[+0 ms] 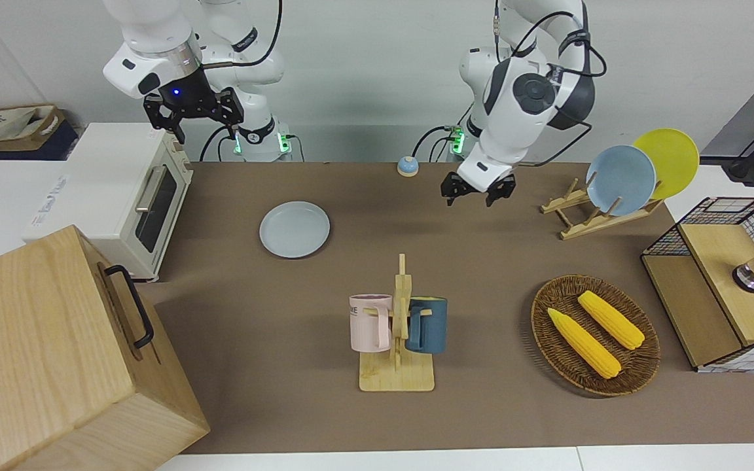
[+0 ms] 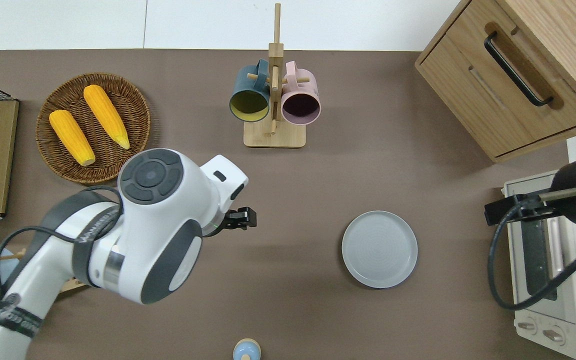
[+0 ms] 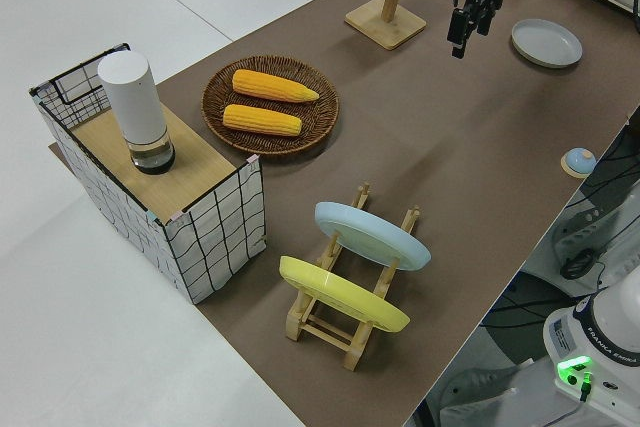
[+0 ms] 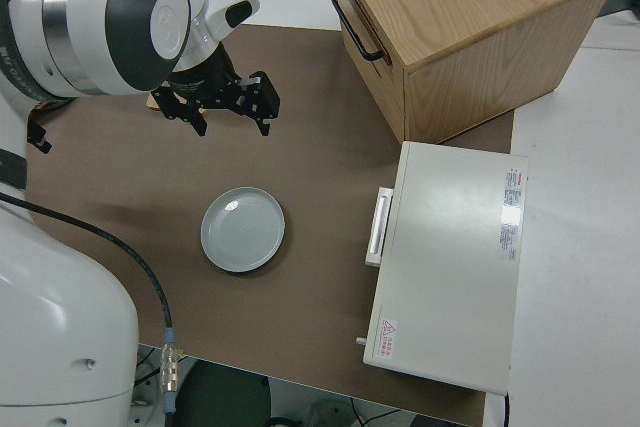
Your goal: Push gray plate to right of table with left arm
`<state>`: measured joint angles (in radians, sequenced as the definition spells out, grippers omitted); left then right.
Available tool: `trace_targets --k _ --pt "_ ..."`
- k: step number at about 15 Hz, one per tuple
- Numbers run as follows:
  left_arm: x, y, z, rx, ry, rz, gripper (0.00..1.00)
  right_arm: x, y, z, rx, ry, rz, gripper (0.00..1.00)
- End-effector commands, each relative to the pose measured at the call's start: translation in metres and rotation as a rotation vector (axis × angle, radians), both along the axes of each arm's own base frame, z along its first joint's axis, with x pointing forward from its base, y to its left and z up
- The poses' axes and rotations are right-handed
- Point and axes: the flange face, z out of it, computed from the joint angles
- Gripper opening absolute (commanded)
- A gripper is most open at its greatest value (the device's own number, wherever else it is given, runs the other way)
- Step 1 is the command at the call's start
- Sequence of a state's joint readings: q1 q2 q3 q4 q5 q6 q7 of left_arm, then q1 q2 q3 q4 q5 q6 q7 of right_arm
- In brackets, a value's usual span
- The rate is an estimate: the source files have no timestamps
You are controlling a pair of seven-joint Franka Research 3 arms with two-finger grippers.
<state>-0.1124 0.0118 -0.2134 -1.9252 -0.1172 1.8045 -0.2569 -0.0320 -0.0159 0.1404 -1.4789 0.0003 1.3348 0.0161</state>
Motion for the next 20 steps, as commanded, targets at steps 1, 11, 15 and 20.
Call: trace_targets --k 1,11,15,20 --pt "-0.007 0.047 0.022 -0.019 -0.004 -0.035 0.99 -0.003 -0.001 0.004 0.002 0.004 -0.014 0.983" --pt "-0.007 0.167 0.127 0.077 -0.095 -0.112 0.99 -0.003 -0.001 0.004 0.002 0.004 -0.014 0.983" --pt "-0.008 0.184 0.157 0.074 -0.122 -0.112 0.99 -0.003 -0.002 0.004 0.001 0.004 -0.017 0.983" --pt "-0.006 0.183 0.157 0.073 -0.135 -0.098 0.99 -0.003 -0.001 0.004 0.001 0.004 -0.015 0.983"
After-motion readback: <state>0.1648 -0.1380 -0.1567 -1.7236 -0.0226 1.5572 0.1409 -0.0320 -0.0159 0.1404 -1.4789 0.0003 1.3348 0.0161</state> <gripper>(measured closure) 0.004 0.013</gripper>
